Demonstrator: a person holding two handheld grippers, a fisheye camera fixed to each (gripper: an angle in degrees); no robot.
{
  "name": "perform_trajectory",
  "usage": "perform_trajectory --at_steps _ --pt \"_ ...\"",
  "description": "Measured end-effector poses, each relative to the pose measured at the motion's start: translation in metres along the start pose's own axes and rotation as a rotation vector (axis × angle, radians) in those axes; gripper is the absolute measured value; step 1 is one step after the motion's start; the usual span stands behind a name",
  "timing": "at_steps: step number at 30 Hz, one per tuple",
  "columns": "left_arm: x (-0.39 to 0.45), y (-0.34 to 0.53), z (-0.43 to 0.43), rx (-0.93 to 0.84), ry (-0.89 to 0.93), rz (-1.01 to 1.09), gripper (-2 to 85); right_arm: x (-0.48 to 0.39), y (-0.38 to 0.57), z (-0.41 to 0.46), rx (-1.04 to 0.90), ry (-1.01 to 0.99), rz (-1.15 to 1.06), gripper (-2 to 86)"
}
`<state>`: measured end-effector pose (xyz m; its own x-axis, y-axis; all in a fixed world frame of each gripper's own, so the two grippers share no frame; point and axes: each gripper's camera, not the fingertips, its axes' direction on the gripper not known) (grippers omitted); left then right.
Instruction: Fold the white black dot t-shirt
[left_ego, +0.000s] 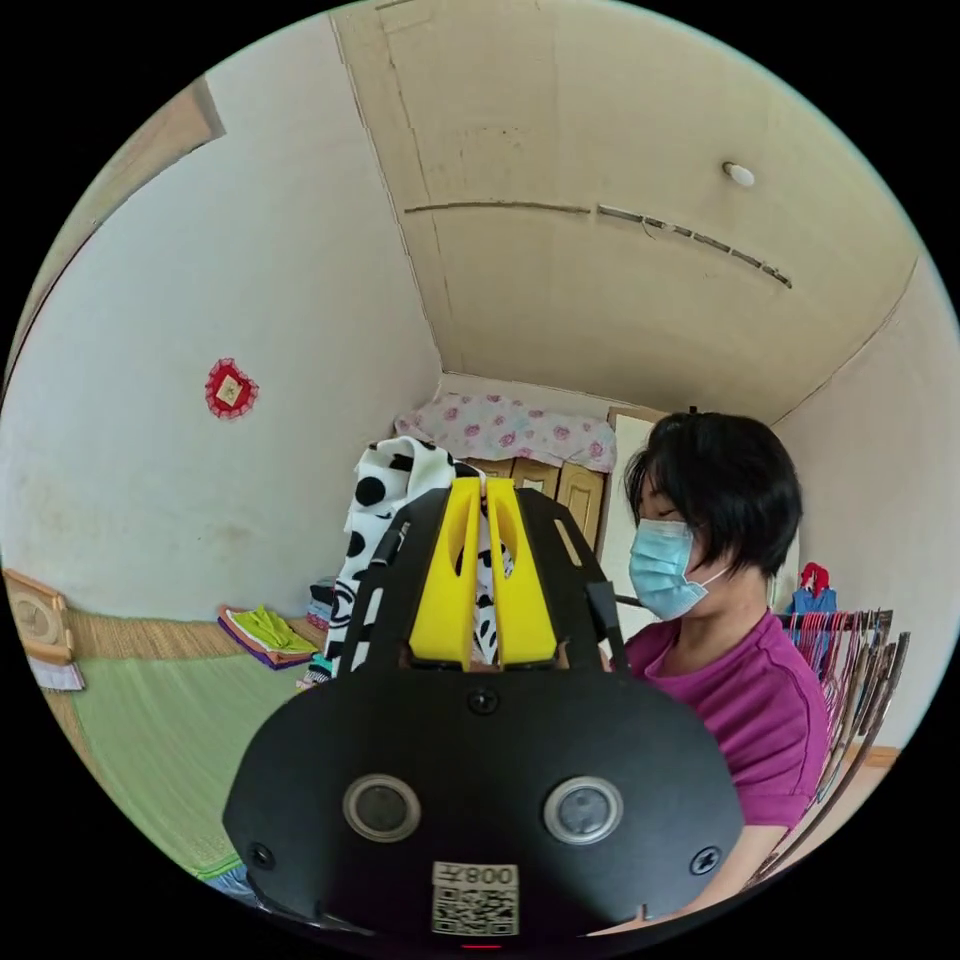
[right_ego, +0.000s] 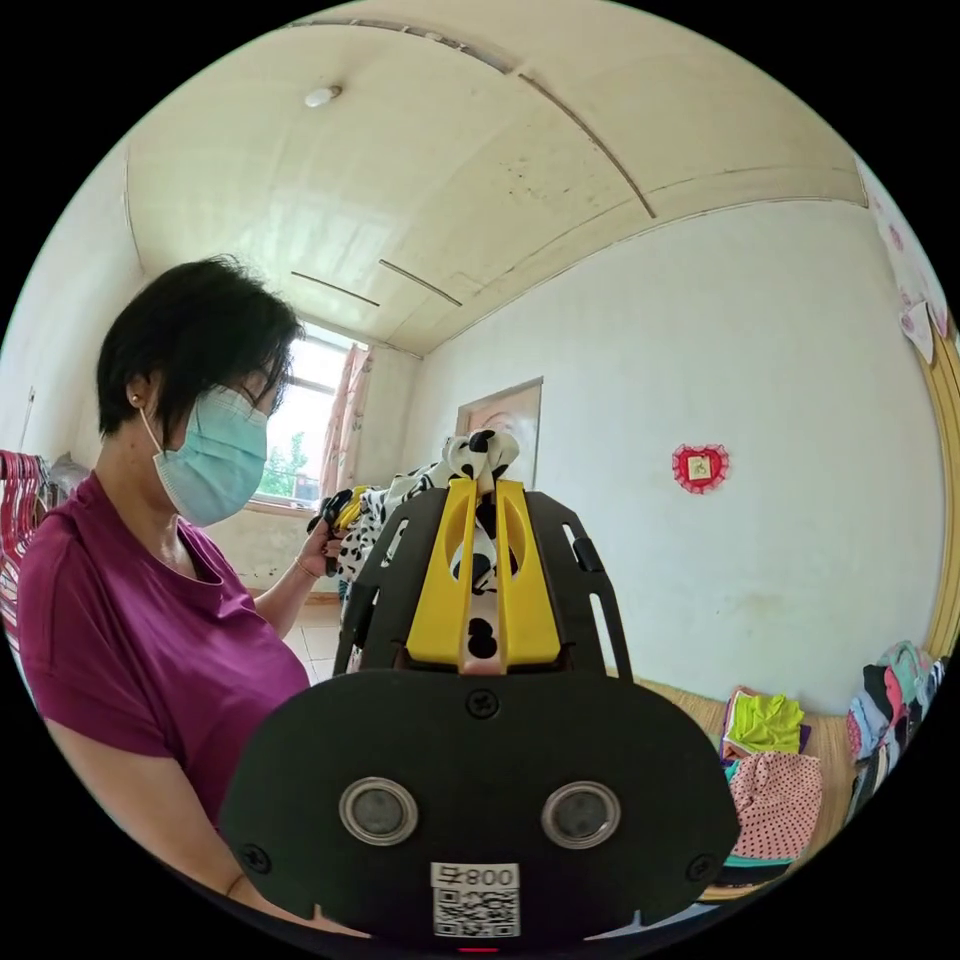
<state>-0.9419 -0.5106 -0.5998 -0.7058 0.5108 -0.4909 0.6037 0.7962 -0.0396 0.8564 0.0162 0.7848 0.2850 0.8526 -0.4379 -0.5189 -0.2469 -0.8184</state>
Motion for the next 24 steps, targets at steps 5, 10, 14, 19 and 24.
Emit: perform_trajectory --at_steps 5,10,14,19,24 --pt "0.044 -0.009 -0.032 0.028 -0.011 0.105 0.6 -0.025 0.008 -0.012 0.026 -0.035 -0.040 2.8" --pt "0.079 -0.015 -0.054 0.042 -0.090 0.213 0.6 -0.045 0.017 -0.013 0.025 -0.027 -0.103 2.8" --pt "0.089 -0.019 -0.063 0.047 -0.134 0.274 0.7 -0.044 0.023 -0.004 0.023 -0.032 -0.108 2.8" --pt "0.075 -0.021 -0.067 0.058 -0.124 0.304 0.7 -0.031 0.034 0.015 0.014 -0.033 -0.083 2.6" --pt "0.043 -0.015 -0.066 0.052 -0.130 0.286 0.7 -0.019 0.047 0.040 0.015 -0.032 -0.063 2.5"
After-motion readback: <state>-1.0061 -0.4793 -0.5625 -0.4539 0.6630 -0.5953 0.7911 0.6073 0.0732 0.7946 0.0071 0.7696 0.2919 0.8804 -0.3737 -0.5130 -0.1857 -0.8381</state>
